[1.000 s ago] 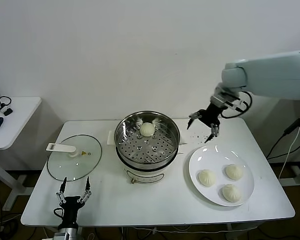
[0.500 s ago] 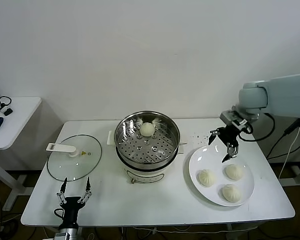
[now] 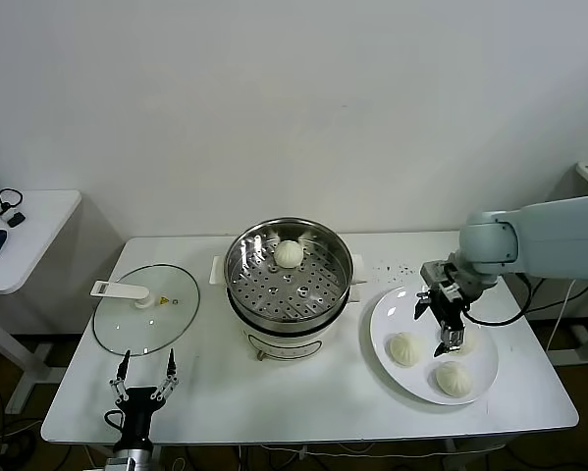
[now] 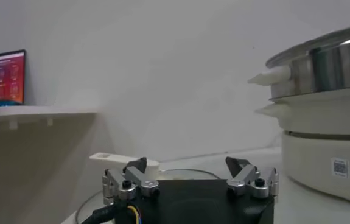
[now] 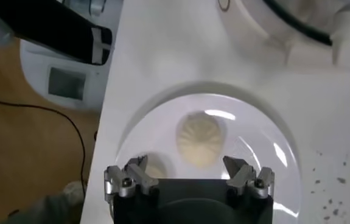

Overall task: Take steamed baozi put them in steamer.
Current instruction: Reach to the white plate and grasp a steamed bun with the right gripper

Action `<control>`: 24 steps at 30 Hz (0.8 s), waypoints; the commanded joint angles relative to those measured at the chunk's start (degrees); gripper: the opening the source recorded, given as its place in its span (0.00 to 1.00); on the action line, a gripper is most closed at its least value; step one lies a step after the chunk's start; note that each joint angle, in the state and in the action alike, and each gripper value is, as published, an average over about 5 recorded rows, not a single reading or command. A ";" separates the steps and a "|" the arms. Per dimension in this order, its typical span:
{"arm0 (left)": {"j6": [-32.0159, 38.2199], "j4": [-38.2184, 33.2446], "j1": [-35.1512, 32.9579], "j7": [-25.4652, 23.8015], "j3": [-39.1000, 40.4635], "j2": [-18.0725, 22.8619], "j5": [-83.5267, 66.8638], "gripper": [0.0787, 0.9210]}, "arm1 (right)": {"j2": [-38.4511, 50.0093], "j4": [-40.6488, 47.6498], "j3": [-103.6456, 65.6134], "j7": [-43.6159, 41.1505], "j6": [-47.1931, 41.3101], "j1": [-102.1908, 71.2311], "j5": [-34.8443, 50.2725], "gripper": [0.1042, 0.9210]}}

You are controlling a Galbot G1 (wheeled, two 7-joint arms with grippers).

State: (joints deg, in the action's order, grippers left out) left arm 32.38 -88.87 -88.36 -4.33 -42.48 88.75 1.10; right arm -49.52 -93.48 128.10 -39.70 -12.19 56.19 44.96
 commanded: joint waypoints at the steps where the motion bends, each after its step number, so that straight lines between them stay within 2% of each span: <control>1: 0.13 0.11 -0.07 0.01 -0.14 -0.03 -0.03 0.88 | 1.77 -1.12 -4.45 6.55 -9.39 -6.56 -1.84 0.88; 11: 0.32 0.12 -0.18 0.01 -0.34 -0.07 0.07 0.88 | 3.65 0.67 -11.78 12.55 -13.27 -13.98 -2.48 0.88; 24: 0.32 -0.05 -0.56 0.02 -0.70 -0.13 0.13 0.88 | 4.16 2.40 -14.89 11.20 -13.49 -18.65 -2.83 0.88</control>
State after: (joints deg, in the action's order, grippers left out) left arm 32.70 -88.93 -88.91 -4.31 -43.11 88.64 1.18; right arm -45.78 -91.52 116.06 -29.60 -24.14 41.25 42.58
